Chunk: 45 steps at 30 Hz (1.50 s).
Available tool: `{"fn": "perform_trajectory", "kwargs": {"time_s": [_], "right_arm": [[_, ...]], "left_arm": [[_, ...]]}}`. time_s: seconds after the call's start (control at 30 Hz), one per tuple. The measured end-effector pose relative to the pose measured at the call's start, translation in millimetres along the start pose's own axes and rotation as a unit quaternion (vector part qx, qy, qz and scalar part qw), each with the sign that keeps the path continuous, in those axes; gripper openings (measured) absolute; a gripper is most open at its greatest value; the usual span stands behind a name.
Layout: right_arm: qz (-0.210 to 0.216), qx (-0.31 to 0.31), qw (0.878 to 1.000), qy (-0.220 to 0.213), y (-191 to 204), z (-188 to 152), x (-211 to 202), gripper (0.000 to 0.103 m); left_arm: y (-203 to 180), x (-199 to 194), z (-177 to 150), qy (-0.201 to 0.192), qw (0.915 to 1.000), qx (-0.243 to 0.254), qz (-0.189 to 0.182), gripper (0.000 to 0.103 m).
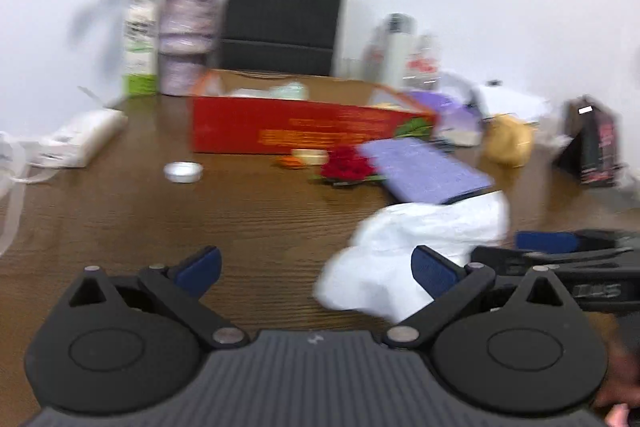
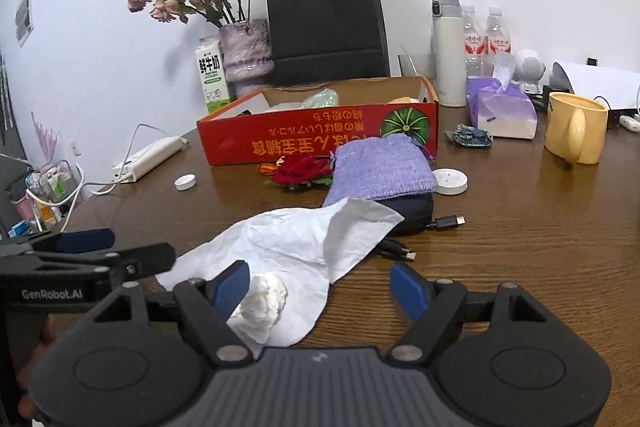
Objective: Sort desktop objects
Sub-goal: 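Grasp the white tissue with the left tool while the right tool grasps the red rose, then carry tissue and rose into the cardboard box and open both tools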
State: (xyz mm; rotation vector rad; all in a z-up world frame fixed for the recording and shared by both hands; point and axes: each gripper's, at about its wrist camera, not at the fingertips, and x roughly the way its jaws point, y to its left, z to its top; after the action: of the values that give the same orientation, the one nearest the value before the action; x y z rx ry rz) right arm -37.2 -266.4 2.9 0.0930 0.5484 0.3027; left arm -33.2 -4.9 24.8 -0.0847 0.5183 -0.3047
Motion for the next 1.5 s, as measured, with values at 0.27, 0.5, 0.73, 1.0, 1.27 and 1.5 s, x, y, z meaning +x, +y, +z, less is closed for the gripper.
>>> {"fn": "perform_trajectory", "kwargs": {"time_s": [0.27, 0.5, 0.73, 1.0, 1.27, 1.5], "right_arm": [[-0.003, 0.004, 1.000, -0.021, -17, 61, 11, 0.070], [0.031, -0.081, 0.993, 0.075, 14, 108, 100, 0.068], [0.021, -0.109, 0.984, 0.138, 35, 113, 179, 0.054], [0.034, -0.082, 0.994, 0.070, 32, 115, 121, 0.036], [0.043, -0.039, 0.997, 0.048, 15, 80, 32, 0.036], [0.036, -0.024, 0.997, 0.057, 6, 41, -6, 0.036]], "left_arm": [[-26, 44, 24, 0.053, 0.9959, 0.012, -0.073, 0.103], [-45, 76, 23, 0.098, 0.9921, 0.037, -0.069, 0.047], [-6, 56, 26, 0.118, 0.9905, -0.010, -0.070, 0.010], [35, 18, 36, 0.080, 0.9948, -0.059, -0.022, 0.010], [29, 10, 33, 0.089, 0.9944, -0.054, -0.019, 0.010], [18, 3, 31, 0.081, 0.9958, -0.035, -0.026, 0.010]]}}
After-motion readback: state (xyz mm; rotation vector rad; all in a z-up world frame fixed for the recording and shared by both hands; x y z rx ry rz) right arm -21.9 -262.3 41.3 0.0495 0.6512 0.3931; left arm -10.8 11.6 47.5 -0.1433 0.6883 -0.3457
